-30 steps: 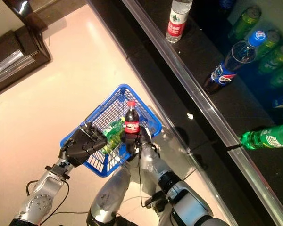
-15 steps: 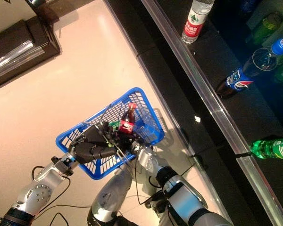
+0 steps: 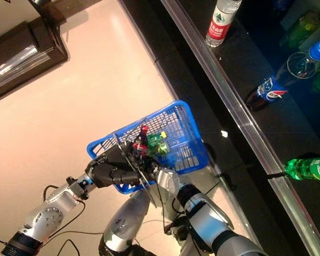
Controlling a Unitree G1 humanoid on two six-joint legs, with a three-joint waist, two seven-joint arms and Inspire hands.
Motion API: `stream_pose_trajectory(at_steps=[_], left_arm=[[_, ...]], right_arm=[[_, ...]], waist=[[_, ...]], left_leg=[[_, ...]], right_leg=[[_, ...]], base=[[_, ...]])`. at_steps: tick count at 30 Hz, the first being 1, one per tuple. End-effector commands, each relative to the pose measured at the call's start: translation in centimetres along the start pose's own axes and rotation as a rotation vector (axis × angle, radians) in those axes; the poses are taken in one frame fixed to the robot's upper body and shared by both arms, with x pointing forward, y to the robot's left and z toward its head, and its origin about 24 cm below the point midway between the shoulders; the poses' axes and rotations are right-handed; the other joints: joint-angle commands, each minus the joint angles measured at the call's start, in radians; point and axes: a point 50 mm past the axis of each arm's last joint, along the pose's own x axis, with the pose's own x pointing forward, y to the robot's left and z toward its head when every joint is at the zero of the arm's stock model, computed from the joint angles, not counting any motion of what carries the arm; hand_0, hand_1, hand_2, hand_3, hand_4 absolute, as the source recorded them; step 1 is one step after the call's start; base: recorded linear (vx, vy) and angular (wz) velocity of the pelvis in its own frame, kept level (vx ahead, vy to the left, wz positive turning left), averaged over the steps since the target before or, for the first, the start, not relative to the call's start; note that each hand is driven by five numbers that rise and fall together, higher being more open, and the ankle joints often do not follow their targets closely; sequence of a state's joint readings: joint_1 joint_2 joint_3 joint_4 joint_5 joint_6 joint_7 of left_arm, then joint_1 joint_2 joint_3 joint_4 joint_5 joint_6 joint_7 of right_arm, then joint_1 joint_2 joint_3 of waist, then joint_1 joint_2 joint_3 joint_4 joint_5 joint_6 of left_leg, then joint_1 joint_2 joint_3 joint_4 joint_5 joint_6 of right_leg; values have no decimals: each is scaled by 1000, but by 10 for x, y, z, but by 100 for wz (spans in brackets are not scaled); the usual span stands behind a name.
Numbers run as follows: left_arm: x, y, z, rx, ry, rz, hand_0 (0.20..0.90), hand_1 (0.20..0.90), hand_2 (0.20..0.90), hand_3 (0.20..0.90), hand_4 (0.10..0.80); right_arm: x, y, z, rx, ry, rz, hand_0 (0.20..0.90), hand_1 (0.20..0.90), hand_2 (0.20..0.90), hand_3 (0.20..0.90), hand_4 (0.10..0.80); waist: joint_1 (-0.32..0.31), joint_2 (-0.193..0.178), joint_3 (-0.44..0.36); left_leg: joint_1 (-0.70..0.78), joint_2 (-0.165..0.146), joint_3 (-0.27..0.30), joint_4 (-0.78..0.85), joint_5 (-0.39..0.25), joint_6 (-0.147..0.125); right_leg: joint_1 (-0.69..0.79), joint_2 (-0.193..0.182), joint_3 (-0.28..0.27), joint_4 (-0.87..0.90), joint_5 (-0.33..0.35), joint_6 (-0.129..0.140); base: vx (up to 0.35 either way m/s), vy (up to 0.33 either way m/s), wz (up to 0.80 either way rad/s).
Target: Pick up the drink and place into the basket.
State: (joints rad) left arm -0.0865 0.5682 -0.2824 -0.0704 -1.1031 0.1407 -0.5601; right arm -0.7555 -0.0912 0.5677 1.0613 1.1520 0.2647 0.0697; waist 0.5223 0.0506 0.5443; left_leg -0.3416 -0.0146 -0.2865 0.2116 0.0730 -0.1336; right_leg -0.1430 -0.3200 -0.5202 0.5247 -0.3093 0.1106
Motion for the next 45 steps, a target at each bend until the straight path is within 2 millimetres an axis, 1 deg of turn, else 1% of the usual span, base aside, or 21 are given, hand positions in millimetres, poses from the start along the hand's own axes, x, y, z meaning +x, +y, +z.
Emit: stream_pose_trajectory(at_steps=[1,2,3,6,12,21,27,33,35,37,39,41,42,44,45], left_arm=[[31,-113,89,208,-457,-701,300,300,300,200,100],[32,-113,90,205,-459,-702,300,300,300,200,100],[32,-113,90,204,-459,-703,300,300,300,200,100],[35,-116,90,200,-459,-706,300,300,300,200,100],[37,-116,90,191,-458,-694,300,300,300,200,100],[36,-112,88,184,-469,-674,300,300,300,200,100],[35,-110,85,176,-479,-663,300,300,300,200,100],[33,-105,83,156,-492,-626,300,300,300,200,100],[31,-101,82,146,-501,-609,300,300,300,200,100],[27,-97,81,139,-514,-593,300,300,300,200,100],[22,-94,79,129,-531,-578,300,300,300,200,100],[17,-92,79,129,-560,-565,300,300,300,200,100],[15,-92,80,139,-576,-559,300,300,300,200,100],[10,-89,80,163,-611,-524,300,300,300,200,100],[8,-86,80,173,-622,-490,300,300,300,200,100]], right_arm=[[5,97,46,39,-129,340,371,371,371,282,182],[5,95,49,49,-144,320,853,853,853,845,745],[5,94,51,61,-155,303,900,900,900,900,800],[4,91,60,120,-188,267,900,900,900,900,800],[3,93,65,150,-207,291,900,900,900,900,800],[-4,104,77,246,-290,372,900,900,900,900,800],[-9,115,81,248,-327,422,900,900,900,900,800],[-17,118,84,215,-385,470,900,900,900,900,800],[-20,114,85,212,-412,481,900,900,900,900,800],[-24,105,86,215,-443,471,900,900,900,900,800],[-28,90,81,226,-474,448,900,900,900,900,800],[-33,71,76,238,-508,383,900,900,900,900,800],[-35,65,75,231,-518,373,900,900,900,900,800],[-43,55,67,207,-540,354,900,900,900,900,800],[-45,52,59,200,-539,355,900,900,900,900,800]], waist=[[-6,38,-24],[-6,38,-24],[-6,37,-24],[-7,34,-24],[-10,31,-24],[-21,29,-24],[-31,30,-24],[-46,27,-24],[-53,23,-24],[-64,18,-24],[-79,9,-24],[-98,-2,-24],[-104,-2,-24],[-126,-14,-24],[-136,-21,-24]], left_leg=[[-40,1,40,77,-25,70],[-41,1,41,77,-25,70],[-42,2,41,77,-25,70],[-43,3,44,77,-27,70],[-44,6,50,78,-27,70],[-47,10,66,78,-28,73],[-45,12,76,74,-28,74],[-43,15,86,75,-28,73],[-42,17,91,77,-29,73],[-42,21,98,78,-31,73],[-40,28,107,77,-33,72],[-34,37,117,72,-34,72],[-45,41,122,63,-7,77],[-36,51,132,54,-6,77],[-28,56,135,48,-6,75]], right_leg=[[1,-39,24,-80,204,-13],[-1,-40,24,-78,203,-13],[-3,-41,24,-75,204,-13],[-8,-43,25,-70,204,-12],[-16,-44,30,-63,205,-10],[-32,-51,35,-52,207,-7],[-41,-56,39,-48,210,-5],[-47,-58,42,-44,211,-3],[-49,-58,46,-42,211,-4],[-52,-58,50,-41,211,-4],[-55,-54,56,-45,212,-5],[-56,-48,64,-53,215,-4],[-64,-43,57,-70,243,-15],[-63,-33,68,-84,250,-15],[-60,-27,74,-92,253,-15]], base=[[0,0,0],[0,0,0],[0,0,0],[0,0,0],[0,0,0],[-1,4,0],[-4,19,-2],[-3,5,0],[0,0,0],[-9,11,-2],[-22,9,-7],[-64,15,-5],[-110,38,-6],[-71,14,-15],[-15,-14,-23]])
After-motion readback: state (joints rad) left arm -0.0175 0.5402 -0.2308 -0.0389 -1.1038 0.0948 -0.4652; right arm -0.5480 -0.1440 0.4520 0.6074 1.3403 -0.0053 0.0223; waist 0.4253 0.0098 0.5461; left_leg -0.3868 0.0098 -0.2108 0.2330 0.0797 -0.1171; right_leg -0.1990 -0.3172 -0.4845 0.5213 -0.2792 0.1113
